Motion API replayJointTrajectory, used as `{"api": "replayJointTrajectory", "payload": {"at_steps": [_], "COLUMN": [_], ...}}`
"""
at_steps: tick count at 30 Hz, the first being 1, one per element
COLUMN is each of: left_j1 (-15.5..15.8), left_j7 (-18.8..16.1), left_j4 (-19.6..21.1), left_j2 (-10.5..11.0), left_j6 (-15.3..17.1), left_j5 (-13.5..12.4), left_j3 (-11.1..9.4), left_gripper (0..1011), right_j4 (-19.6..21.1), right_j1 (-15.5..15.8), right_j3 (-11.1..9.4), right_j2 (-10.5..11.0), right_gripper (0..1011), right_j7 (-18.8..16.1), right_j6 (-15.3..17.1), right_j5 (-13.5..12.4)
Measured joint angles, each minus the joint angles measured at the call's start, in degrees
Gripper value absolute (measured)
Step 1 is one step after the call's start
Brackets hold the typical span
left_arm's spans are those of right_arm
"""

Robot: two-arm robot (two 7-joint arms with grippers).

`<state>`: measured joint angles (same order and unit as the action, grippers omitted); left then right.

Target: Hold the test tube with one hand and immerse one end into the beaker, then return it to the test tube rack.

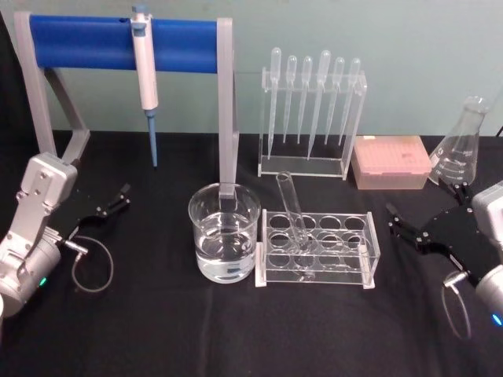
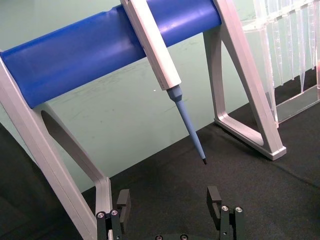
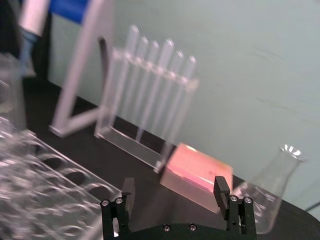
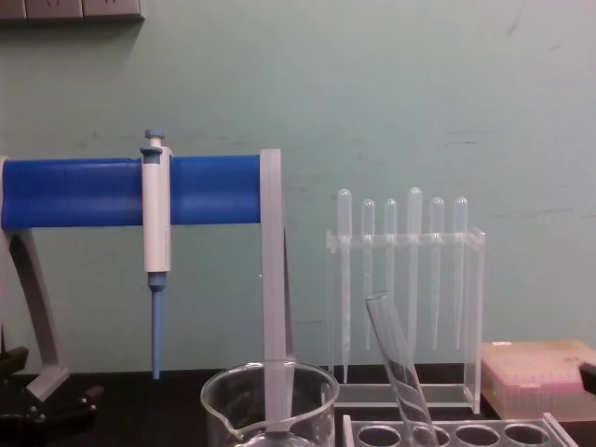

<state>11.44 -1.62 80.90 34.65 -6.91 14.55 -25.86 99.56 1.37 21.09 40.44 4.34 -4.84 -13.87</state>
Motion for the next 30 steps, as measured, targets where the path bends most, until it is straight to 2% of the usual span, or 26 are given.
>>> {"api": "replayJointTrajectory", "payload": {"at_steps": [2,5,6,8,9,11,12,18,22,29,30], "left_j1": [0.00,0.00,-0.01,0.00,0.00,0.00,0.00,0.00,-0.01,0.00,0.00], "left_j7": [0.00,0.00,0.00,0.00,0.00,0.00,0.00,0.00,0.00,0.00,0.00], "left_j4": [0.00,0.00,0.00,0.00,0.00,0.00,0.00,0.00,0.00,0.00,0.00], "left_j2": [0.00,0.00,0.00,0.00,0.00,0.00,0.00,0.00,0.00,0.00,0.00], "left_j6": [0.00,0.00,0.00,0.00,0.00,0.00,0.00,0.00,0.00,0.00,0.00], "left_j5": [0.00,0.00,0.00,0.00,0.00,0.00,0.00,0.00,0.01,0.00,0.00], "left_j3": [0.00,0.00,0.00,0.00,0.00,0.00,0.00,0.00,0.00,0.00,0.00], "left_gripper": [1000,1000,1000,1000,1000,1000,1000,1000,1000,1000,1000], "right_j4": [1.81,4.40,4.79,4.80,4.44,3.81,2.98,-0.40,-3.10,-5.55,-5.98], "right_j1": [0.89,1.22,0.53,-0.55,-1.98,-3.48,-5.41,-11.21,-15.43,-19.19,-19.63], "right_j3": [-0.27,0.10,0.73,1.49,2.35,3.33,4.46,7.38,9.05,9.93,9.93], "right_j2": [0.30,0.41,0.12,-0.36,-0.97,-1.60,-2.38,-4.94,-6.54,-7.89,-8.20], "right_gripper": [1002,1002,1002,1002,1002,1002,1002,1002,1002,998,969], "right_j7": [-0.90,-4.76,-7.24,-9.84,-12.43,-14.81,-17.14,-22.19,-25.25,-28.85,-29.50], "right_j6": [-0.01,-0.04,0.14,0.60,1.30,2.16,3.46,8.21,11.85,15.32,15.75], "right_j5": [-0.89,-3.24,-4.53,-5.76,-6.87,-7.51,-7.81,-7.38,-6.03,-5.07,-5.08]}}
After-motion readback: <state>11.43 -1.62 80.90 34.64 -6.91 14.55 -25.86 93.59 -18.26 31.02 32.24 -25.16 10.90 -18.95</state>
